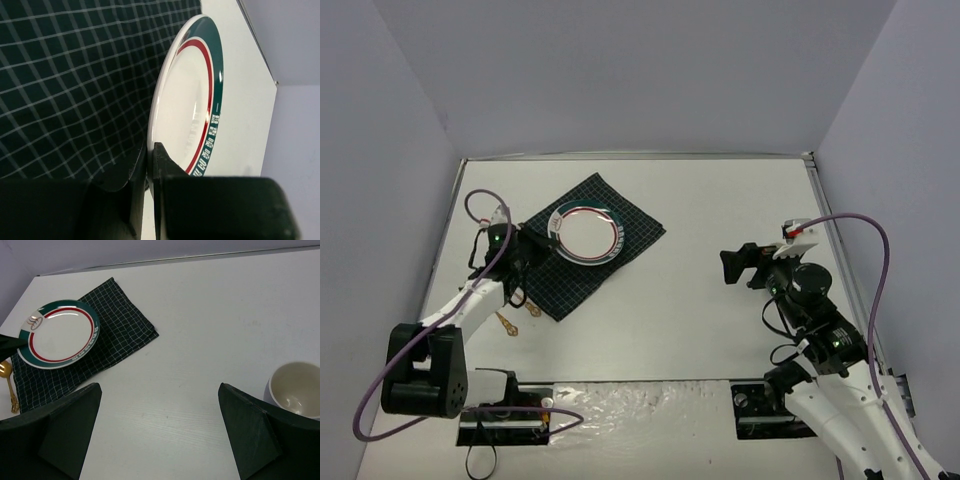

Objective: Set the dinner table for one person

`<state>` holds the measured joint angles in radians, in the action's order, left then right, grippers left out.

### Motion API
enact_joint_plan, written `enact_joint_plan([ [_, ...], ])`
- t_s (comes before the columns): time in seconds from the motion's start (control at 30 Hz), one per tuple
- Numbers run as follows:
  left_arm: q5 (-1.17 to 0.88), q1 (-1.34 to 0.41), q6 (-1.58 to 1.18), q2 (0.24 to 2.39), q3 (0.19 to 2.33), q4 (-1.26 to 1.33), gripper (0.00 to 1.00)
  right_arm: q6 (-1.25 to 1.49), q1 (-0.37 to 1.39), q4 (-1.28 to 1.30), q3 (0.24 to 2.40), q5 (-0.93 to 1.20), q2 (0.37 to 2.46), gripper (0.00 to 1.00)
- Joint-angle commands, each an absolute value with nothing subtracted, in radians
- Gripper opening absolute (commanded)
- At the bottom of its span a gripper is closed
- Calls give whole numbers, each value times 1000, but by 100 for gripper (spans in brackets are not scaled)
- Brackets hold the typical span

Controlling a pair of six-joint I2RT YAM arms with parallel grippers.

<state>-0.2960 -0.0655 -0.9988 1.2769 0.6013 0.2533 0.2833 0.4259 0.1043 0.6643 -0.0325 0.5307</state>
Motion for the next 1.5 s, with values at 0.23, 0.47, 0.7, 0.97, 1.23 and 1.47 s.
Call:
enact_joint_plan([
  [0.23,-426,64,-1036,1352,576,598,0,251,426,11,677,24,571,100],
  [0.47,-464,71,-1061,1452,560,717,0,251,426,-4,665,32,575,100],
  [0.7,-467,71,-1049,1531,548,756,0,246,426,-24,656,39,587,100],
  [0.97,-441,72,-1059,1619,513,759,14,244,426,-31,643,44,591,100],
  [1.23,-410,72,-1079,1629,505,674,54,246,426,-28,632,16,580,100],
  [1.47,-321,71,-951,1430,653,228,81,304,426,-6,648,-116,591,100],
])
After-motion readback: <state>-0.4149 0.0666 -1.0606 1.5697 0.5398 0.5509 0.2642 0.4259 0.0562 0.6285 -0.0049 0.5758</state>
